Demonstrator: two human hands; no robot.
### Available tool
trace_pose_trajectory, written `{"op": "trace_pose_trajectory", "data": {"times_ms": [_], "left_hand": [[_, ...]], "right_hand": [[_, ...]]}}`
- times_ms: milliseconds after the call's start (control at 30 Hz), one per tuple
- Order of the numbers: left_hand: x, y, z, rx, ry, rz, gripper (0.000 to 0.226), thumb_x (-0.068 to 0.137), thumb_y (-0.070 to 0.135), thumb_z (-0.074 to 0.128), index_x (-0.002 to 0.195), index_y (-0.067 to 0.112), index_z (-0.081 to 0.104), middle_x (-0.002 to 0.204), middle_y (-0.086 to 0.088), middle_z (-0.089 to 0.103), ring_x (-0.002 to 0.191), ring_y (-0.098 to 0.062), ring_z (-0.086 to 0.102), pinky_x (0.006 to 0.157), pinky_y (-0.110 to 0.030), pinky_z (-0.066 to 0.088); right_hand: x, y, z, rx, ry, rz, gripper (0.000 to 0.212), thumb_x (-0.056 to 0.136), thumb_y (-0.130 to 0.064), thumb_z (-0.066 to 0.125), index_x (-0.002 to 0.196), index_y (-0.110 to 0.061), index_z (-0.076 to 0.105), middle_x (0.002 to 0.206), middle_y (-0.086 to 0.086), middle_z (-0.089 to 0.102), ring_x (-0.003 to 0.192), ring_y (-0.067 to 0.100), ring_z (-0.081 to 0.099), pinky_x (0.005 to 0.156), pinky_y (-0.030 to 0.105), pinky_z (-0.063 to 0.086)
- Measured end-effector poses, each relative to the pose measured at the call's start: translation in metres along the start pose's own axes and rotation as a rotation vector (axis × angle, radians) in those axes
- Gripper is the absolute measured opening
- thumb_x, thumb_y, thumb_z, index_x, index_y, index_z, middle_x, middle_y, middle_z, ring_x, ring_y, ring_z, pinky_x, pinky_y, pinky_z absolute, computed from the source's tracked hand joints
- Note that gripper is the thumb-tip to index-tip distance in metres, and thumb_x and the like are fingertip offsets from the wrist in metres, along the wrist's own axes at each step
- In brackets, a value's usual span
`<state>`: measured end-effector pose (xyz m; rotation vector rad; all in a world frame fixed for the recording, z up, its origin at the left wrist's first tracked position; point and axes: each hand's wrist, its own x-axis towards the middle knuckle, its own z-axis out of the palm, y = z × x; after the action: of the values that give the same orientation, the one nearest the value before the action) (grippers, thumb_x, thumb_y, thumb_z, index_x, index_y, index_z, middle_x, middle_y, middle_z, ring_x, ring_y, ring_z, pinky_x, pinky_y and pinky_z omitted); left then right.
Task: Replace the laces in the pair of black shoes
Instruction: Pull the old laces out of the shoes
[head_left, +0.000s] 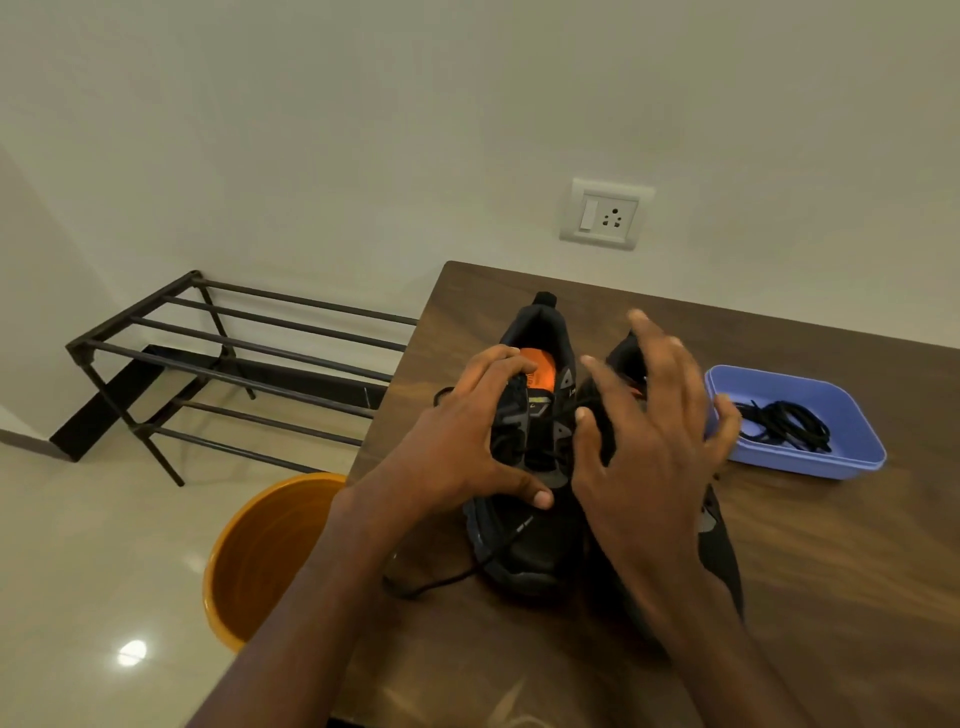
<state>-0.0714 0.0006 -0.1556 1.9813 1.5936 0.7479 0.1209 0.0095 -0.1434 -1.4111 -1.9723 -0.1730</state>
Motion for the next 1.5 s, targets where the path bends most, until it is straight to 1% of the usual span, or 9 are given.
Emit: {"op": "trace_pose_trajectory", "data": {"times_ms": [133, 367, 500, 633, 867, 1000, 1133, 1367, 1500], "left_hand": [[0.0, -0.002, 0.0, -0.008, 0.016, 0.021, 0.121, 0.059, 0.049, 0.098, 0.155, 0.04, 0.024, 0.161, 0.029, 0.007, 0.135, -0.012, 0.045, 0.107, -0.031, 0.05], [-0.001, 0.001, -0.001, -0.024, 0.012, -0.003, 0.12, 0.057, 0.051, 0.097, 0.153, 0.042, 0.025, 0.161, 0.031, 0.008, 0.137, -0.009, 0.038, 0.109, -0.033, 0.044], [-0.001, 0.0, 0.0, -0.01, 0.013, -0.003, 0.12, 0.057, 0.051, 0.097, 0.153, 0.041, 0.026, 0.161, 0.029, 0.008, 0.14, -0.014, 0.04, 0.111, -0.039, 0.047], [-0.001, -0.002, 0.001, -0.006, 0.024, 0.02, 0.119, 0.058, 0.05, 0.097, 0.153, 0.041, 0.025, 0.161, 0.027, 0.01, 0.139, -0.014, 0.043, 0.109, -0.04, 0.051], [-0.001, 0.001, -0.001, -0.045, 0.001, -0.004, 0.121, 0.058, 0.047, 0.098, 0.155, 0.04, 0.026, 0.162, 0.03, 0.007, 0.131, -0.004, 0.033, 0.101, -0.022, 0.04], [0.0, 0.0, 0.001, -0.032, 0.011, -0.008, 0.12, 0.059, 0.048, 0.097, 0.155, 0.039, 0.026, 0.164, 0.026, 0.008, 0.131, -0.003, 0.033, 0.092, -0.011, 0.034], [0.0, -0.002, 0.003, -0.007, 0.025, 0.016, 0.117, 0.062, 0.047, 0.096, 0.155, 0.037, 0.026, 0.165, 0.02, 0.009, 0.137, -0.008, 0.039, 0.089, -0.003, 0.031], [-0.002, 0.003, -0.001, -0.031, 0.009, -0.014, 0.121, 0.058, 0.05, 0.097, 0.155, 0.041, 0.026, 0.164, 0.027, 0.007, 0.133, -0.002, 0.029, 0.099, -0.017, 0.034], [-0.001, 0.003, 0.0, -0.014, 0.012, -0.018, 0.121, 0.059, 0.049, 0.097, 0.156, 0.039, 0.025, 0.165, 0.026, 0.007, 0.132, -0.002, 0.03, 0.101, -0.019, 0.036]], "right_hand": [[-0.001, -0.013, 0.016, 0.022, -0.225, -0.061, 0.013, 0.091, -0.032, 0.071, 0.103, -0.035, 0.076, 0.164, -0.01, 0.034, 0.155, 0.021, 0.023, 0.118, 0.069, 0.008], [0.006, 0.015, -0.018, 0.081, 0.278, 0.207, 0.012, 0.097, -0.02, 0.067, 0.106, -0.019, 0.075, 0.137, 0.003, 0.056, 0.128, 0.021, 0.051, 0.112, 0.063, 0.029], [0.003, 0.004, -0.008, -0.05, -0.014, 0.019, 0.035, 0.093, -0.023, 0.066, 0.128, -0.029, 0.066, 0.167, -0.002, 0.027, 0.155, 0.025, 0.022, 0.117, 0.065, 0.015], [-0.002, -0.011, 0.011, -0.005, -0.31, -0.081, 0.024, 0.082, -0.03, 0.081, 0.105, -0.035, 0.075, 0.166, -0.009, 0.029, 0.158, 0.023, 0.016, 0.118, 0.071, 0.003], [0.008, 0.017, -0.017, 0.049, 0.291, 0.223, 0.014, 0.096, -0.015, 0.063, 0.104, -0.019, 0.073, 0.139, 0.002, 0.056, 0.127, 0.02, 0.051, 0.115, 0.063, 0.025], [0.005, 0.005, -0.01, -0.083, -0.025, 0.033, 0.045, 0.089, -0.02, 0.068, 0.133, -0.027, 0.063, 0.169, -0.001, 0.024, 0.157, 0.025, 0.018, 0.118, 0.065, 0.012], [-0.002, -0.012, 0.01, -0.018, -0.323, -0.103, 0.025, 0.083, -0.033, 0.078, 0.107, -0.033, 0.074, 0.167, -0.007, 0.028, 0.158, 0.023, 0.014, 0.119, 0.071, 0.003], [0.004, 0.011, -0.013, 0.073, 0.309, 0.199, 0.014, 0.094, -0.019, 0.065, 0.103, -0.022, 0.076, 0.138, -0.001, 0.057, 0.126, 0.019, 0.054, 0.115, 0.062, 0.025], [0.004, 0.002, -0.006, -0.053, 0.025, 0.041, 0.045, 0.091, -0.018, 0.066, 0.134, -0.025, 0.061, 0.169, 0.0, 0.021, 0.156, 0.025, 0.019, 0.118, 0.064, 0.014]]}}
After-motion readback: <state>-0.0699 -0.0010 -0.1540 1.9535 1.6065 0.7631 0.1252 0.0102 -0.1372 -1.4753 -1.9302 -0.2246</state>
